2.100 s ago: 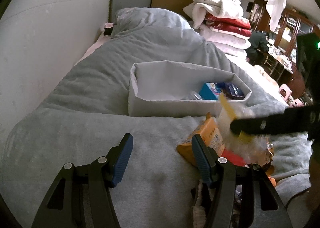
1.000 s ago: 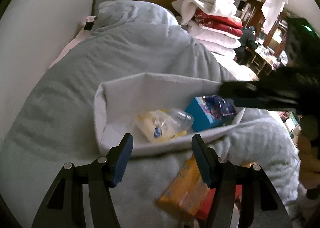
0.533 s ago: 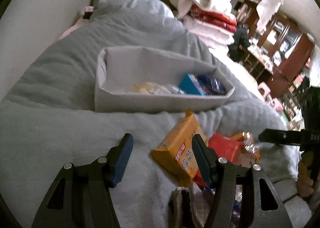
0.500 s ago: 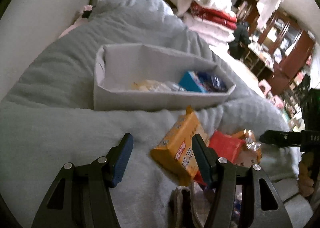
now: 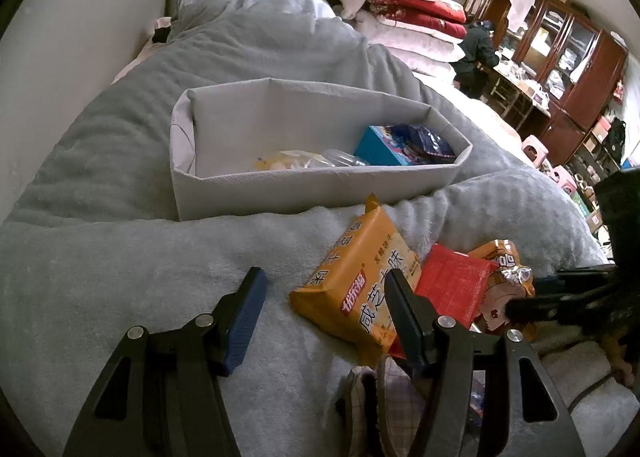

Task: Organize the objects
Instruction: 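Grasp the orange Dio snack stick with the right gripper, then lower the Dio snack stick into the basket and open the right gripper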

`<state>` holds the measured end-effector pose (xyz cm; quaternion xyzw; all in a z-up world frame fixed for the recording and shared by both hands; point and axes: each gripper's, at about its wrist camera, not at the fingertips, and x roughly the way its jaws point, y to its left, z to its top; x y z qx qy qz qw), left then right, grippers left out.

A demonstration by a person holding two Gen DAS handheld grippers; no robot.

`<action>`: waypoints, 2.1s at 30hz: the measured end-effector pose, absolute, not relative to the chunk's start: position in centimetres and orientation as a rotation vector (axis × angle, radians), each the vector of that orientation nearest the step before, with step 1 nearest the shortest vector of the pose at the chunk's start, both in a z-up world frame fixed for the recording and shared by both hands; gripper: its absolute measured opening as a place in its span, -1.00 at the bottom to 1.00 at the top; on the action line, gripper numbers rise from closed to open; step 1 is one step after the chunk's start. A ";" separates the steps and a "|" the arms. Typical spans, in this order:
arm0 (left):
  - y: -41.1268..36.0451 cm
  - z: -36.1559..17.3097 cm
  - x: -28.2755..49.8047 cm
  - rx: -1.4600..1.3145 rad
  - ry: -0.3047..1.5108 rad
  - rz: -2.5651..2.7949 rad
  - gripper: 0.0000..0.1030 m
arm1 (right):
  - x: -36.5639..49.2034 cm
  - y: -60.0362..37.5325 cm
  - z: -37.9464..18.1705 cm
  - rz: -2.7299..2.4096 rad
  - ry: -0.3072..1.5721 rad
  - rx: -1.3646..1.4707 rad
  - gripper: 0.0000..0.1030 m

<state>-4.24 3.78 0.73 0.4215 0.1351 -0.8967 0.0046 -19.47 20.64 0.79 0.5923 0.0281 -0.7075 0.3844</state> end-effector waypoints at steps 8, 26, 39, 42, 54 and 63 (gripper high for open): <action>4.0 0.7 -4.3 1.323 0.414 -2.809 0.18 | -18.7 18.1 -0.7 -1.787 0.281 1.541 0.06; 4.0 0.7 -4.3 1.325 0.412 -2.808 0.18 | -20.5 24.5 2.0 -1.933 -0.182 1.339 -0.61; 4.0 0.8 -4.3 1.327 0.411 -2.807 0.18 | -21.2 27.8 4.1 -2.145 -0.287 1.236 -0.63; 4.0 0.8 -4.3 1.329 0.412 -2.805 0.18 | -21.2 27.6 4.0 -2.144 -0.284 1.235 -0.63; 4.9 4.2 -3.2 1.049 0.277 -2.884 0.15 | -21.4 26.4 4.5 -2.073 -0.263 1.265 -0.68; 3.5 10.9 -11.1 0.873 0.233 -2.851 0.85 | -28.8 17.1 9.3 -1.860 -0.564 1.266 -0.64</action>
